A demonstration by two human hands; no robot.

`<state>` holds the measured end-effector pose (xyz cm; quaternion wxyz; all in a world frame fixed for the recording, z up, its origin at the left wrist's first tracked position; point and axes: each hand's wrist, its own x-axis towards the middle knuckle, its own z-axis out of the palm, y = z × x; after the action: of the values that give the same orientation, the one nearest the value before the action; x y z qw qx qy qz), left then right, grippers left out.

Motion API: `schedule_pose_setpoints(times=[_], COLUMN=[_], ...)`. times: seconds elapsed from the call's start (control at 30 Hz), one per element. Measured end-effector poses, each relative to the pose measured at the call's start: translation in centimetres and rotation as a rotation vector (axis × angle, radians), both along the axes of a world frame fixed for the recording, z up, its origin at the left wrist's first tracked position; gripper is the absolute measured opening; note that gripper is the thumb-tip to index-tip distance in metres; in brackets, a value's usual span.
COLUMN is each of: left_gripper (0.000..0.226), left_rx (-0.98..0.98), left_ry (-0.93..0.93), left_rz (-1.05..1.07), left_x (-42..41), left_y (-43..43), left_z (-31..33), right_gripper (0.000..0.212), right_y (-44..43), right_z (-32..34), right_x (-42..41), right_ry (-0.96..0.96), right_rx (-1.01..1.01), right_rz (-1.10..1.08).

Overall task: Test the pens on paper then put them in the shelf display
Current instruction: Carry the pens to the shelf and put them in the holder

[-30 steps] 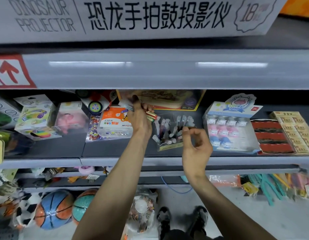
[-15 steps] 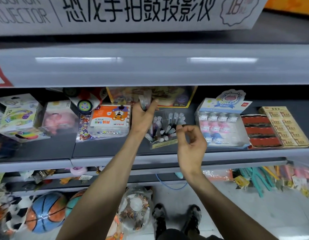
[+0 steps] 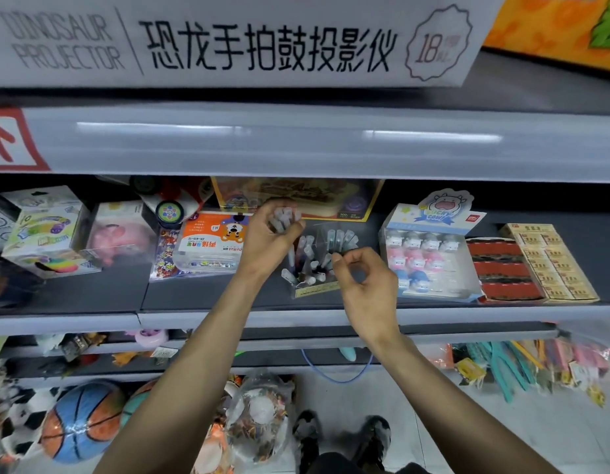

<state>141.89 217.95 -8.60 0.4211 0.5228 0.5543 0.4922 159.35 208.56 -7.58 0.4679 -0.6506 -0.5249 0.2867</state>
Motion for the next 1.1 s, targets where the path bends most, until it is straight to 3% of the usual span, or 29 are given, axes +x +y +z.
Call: schedule_pose_setpoints(times=[0.2,0.4,0.6,0.83,1.1], left_gripper=[0.023,0.020,0.019,0.015,0.024], left_rx=[-0.032,-0.028,-0.200,-0.416,-0.758], left_ry=[0.341,0.571,0.729,0.923,0.929], left_rz=[-0.061,-0.067,-0.025,0.198,0.544], left_x=[-2.3,-3.2,-2.5,1.1,3.7], left_y=[-1.1,-4.6,-10.7,-21.2,-37.4], left_z=[2.1,4.6,7.2,8.8,8.2], right_gripper=[0.006,0.020,0.026,0.035,0.042], right_y=[1.0,1.7,1.1,-2.7,-10.8], right_z=[1.5,3.1,5.4,7.1,6.4], right_x=[0.9,1.3,2.2,2.9,-0.7], right_ry=[-0.283,-0.612,-0.768,-0.794,-0.955], right_rx=[0.010,-0.032,-0.010,0.037,0.111], right_rz=[0.270,0.471,0.663,0.928,1.306])
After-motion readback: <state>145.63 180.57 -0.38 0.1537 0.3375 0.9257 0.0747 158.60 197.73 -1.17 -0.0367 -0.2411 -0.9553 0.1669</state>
